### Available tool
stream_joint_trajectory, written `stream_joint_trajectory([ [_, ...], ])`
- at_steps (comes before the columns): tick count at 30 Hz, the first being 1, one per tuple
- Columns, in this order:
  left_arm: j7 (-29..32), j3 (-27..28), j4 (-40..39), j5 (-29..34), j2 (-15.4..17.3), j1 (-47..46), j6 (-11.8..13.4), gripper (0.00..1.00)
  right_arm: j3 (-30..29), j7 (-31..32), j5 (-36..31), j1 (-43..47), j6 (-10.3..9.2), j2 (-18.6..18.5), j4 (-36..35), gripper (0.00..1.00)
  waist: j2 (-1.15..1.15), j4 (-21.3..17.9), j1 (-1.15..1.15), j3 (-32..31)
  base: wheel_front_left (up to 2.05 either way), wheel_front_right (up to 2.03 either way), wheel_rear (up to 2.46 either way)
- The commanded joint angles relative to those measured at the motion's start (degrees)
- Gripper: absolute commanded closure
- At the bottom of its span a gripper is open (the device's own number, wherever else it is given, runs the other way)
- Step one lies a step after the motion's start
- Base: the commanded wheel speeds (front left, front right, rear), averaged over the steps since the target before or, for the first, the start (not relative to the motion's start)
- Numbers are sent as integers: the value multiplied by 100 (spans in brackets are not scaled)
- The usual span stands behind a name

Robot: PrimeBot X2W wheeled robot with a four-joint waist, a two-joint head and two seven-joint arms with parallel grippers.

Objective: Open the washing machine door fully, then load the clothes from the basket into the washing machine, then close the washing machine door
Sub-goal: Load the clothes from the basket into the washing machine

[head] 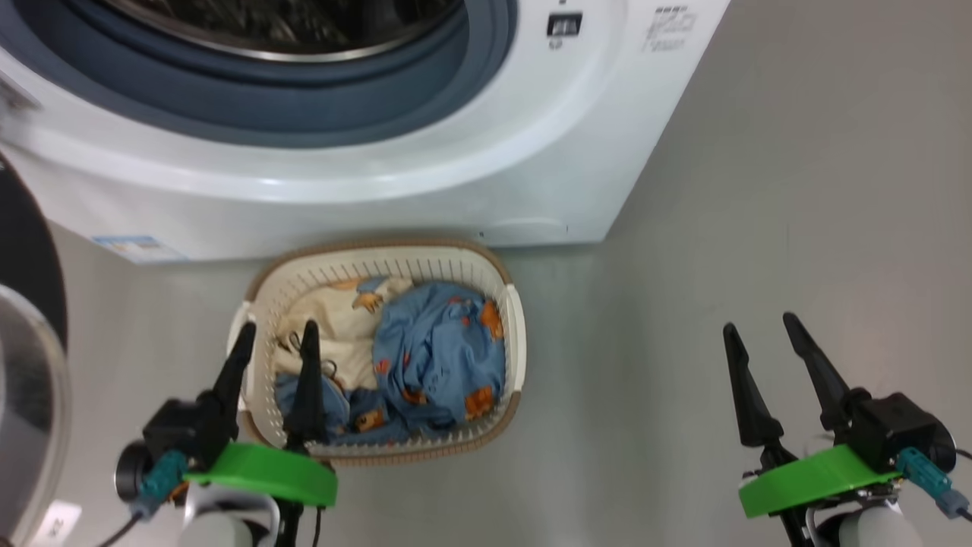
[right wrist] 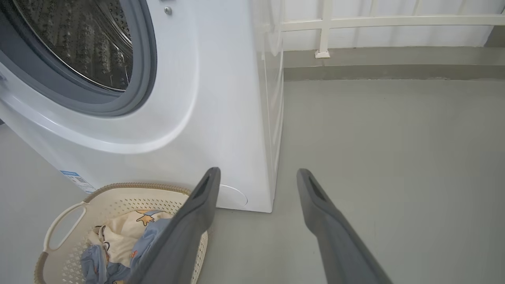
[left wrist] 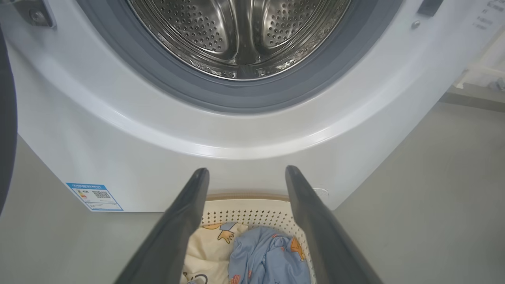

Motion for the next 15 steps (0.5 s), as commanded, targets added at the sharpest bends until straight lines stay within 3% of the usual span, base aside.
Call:
stream_joint_trajectory([
  [1,-37,163,-48,-18,63,-192,-29,0,177,-69,-29,-110,10,-17,-154,0,0,-55,0,419,0,0,0],
  [15,-37,208,1208,489,137,-1502,-73,0,343,-69,27,-552,10,-16,-267,0,0,-365,0,1620,0,0,0],
])
